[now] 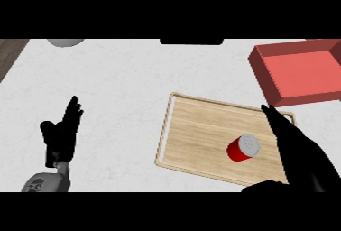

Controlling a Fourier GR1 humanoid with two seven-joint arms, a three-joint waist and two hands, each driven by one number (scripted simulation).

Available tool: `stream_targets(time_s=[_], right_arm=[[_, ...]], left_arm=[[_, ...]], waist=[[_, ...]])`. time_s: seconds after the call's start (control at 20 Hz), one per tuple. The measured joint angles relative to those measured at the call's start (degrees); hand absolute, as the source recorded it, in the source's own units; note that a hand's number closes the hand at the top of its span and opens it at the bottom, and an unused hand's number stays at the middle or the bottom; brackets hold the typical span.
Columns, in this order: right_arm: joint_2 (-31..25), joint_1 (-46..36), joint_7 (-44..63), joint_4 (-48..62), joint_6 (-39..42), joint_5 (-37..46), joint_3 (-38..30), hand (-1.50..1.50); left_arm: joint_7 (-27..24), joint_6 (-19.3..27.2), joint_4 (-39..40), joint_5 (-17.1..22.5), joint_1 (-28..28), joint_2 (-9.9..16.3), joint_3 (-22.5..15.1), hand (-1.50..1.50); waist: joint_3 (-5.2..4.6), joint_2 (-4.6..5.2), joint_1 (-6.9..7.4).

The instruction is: Pick the can from the tray and place it in the cardboard box

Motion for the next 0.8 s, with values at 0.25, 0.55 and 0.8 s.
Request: stream_targets(time_s=[0.25, 0.55, 0.8], right_arm=[[3.2, -1.3, 0.6, 3.4, 1.2, 1.9, 1.0, -1.50], [7.2, -2.1, 0.7, 6.2, 2.8, 4.4, 0.7, -1.50], [10.6, -2.3, 0.5, 9.4, 3.6, 6.8, 0.1, -1.50]], left_arm=[[-0.5, -0.1, 0.4, -0.2, 0.3, -0.1, 0.2, 0.00], [-0.1, 0.0, 1.1, -0.4, -1.0, 0.0, 0.9, 0.00], [-0.7, -0.1, 2.1, -0.6, -1.1, -0.6, 1.1, 0.00]], waist=[[0.01, -0.05, -0.22], [0.02, -0.08, -0.53], [0.04, -0.05, -0.57]])
